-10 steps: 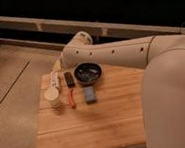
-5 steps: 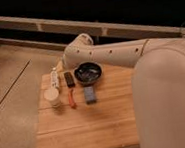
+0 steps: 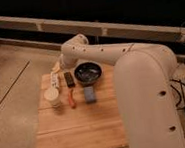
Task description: Place the eraser in the ceramic cup
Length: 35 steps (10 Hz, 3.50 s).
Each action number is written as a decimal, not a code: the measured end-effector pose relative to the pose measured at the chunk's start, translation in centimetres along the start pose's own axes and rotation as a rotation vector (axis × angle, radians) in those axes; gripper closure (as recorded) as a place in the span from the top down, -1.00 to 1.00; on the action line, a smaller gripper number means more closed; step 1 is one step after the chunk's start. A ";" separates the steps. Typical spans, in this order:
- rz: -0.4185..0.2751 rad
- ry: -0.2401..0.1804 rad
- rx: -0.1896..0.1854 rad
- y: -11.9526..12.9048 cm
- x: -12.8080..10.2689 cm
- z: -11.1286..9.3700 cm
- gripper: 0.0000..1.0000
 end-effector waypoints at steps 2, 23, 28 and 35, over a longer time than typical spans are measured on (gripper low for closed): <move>0.012 0.064 0.014 -1.5 -0.3 2.4 0.30; -0.003 0.300 0.079 -5.1 -1.6 12.4 0.30; 0.014 0.336 0.120 -6.3 -1.7 13.0 0.30; 0.033 0.365 0.140 -6.8 -1.3 13.5 0.30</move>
